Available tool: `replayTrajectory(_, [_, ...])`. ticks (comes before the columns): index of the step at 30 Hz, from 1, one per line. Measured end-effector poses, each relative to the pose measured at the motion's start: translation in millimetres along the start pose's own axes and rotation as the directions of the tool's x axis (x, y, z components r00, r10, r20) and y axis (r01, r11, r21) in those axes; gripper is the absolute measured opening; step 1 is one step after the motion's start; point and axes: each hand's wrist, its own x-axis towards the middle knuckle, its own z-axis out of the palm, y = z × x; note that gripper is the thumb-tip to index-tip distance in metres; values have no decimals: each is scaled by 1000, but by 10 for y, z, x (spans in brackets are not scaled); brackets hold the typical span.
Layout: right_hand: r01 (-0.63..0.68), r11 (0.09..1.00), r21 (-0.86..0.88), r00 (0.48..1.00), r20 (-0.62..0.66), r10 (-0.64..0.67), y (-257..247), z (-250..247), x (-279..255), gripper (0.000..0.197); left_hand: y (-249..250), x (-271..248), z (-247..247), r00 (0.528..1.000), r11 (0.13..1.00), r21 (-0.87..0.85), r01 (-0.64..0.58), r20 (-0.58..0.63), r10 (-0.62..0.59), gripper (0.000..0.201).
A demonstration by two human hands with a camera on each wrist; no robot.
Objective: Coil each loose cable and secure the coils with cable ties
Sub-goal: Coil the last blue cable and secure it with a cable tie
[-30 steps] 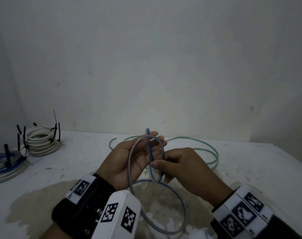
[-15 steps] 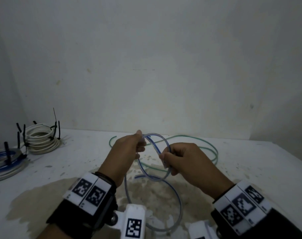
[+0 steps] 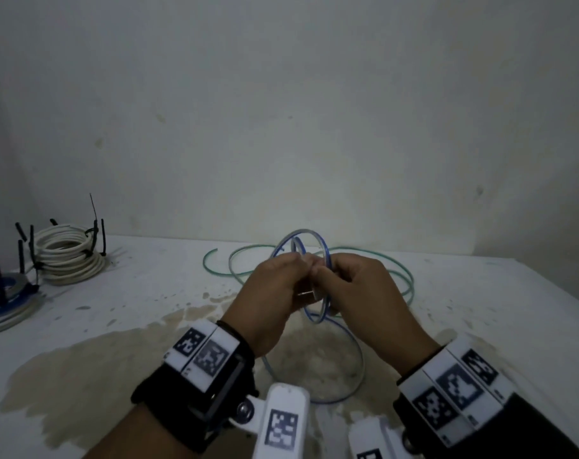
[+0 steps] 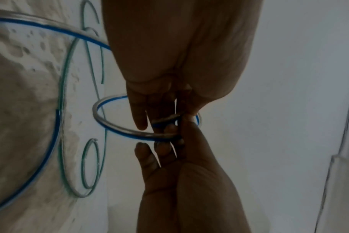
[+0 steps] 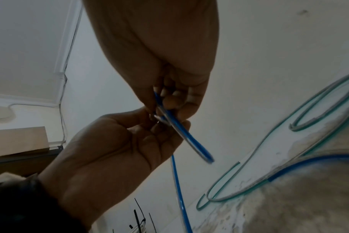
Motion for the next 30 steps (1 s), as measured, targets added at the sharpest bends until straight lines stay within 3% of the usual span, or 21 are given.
replayTrajectory(3, [-70, 993, 96, 996, 67, 63, -40, -83, -1, 29, -53, 58, 9, 997, 999, -19, -45, -56, 44, 24])
replayTrajectory(8, [-119, 977, 175, 983, 159, 91, -117, -171, 95, 36, -180, 81, -4, 985, 973, 173, -151, 111, 133, 39])
replayTrajectory(13, [-200, 961, 189, 972, 158, 171, -162, -210, 260, 36, -298, 96, -32, 990, 993, 107, -49, 135, 35, 33])
replayTrajectory(22, [-340, 881, 328, 936, 209, 283, -109, -84, 460, 29, -431, 141, -132, 984, 998, 44, -51, 170, 43, 35])
replayTrajectory(30, [-434, 741, 512, 896, 162, 414, 19, 14, 646, 28, -513, 134, -170, 993, 964, -254, 81, 107, -55, 39])
